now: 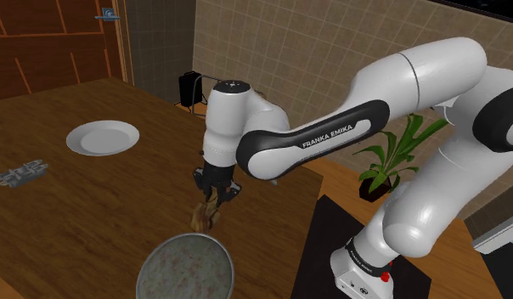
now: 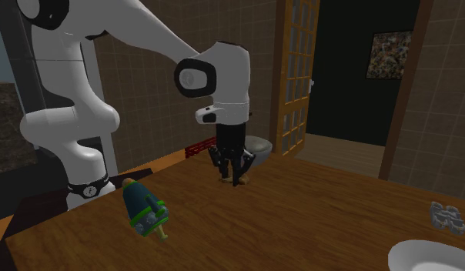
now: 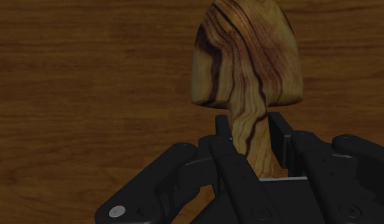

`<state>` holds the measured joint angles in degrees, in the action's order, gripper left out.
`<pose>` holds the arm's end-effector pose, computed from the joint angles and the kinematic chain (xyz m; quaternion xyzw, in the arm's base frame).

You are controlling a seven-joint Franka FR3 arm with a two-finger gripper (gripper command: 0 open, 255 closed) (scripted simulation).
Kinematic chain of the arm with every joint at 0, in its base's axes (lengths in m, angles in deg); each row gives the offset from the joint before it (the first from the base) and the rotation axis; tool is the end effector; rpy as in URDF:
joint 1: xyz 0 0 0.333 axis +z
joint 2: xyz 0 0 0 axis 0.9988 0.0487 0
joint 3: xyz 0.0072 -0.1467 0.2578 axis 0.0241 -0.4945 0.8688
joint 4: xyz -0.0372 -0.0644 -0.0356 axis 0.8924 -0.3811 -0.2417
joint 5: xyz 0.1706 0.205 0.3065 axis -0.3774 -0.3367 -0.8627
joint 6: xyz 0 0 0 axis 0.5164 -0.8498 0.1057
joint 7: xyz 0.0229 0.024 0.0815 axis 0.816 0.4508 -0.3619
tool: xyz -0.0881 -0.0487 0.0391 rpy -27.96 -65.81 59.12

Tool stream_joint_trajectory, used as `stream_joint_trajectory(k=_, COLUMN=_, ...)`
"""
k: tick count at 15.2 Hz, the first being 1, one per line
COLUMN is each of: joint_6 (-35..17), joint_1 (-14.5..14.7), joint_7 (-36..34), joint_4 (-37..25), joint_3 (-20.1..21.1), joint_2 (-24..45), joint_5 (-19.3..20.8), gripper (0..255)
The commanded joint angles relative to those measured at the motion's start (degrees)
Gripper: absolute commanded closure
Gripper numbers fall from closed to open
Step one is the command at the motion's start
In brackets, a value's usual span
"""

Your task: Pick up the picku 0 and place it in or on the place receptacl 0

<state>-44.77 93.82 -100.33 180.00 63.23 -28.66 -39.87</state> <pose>0.4103 0.3512 0.3447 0.8450 -0.5347 -0.0019 0.0072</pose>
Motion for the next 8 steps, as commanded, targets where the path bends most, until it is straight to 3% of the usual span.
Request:
stream_joint_trajectory(k=1, joint_6=1.52, joint_1=-0.14, joint_7=0.75, joint_4=-0.46, joint_3=-0.08, joint_2=-1.25, joint_5=-0.88, gripper=255)
stream_joint_trajectory(k=8, joint_6=6.84, joint_1=-0.26, joint_7=2.07, joint_4=-3.43, joint_3=-0.36, joint_2=-4.06, joint_5=-2.65, gripper=255)
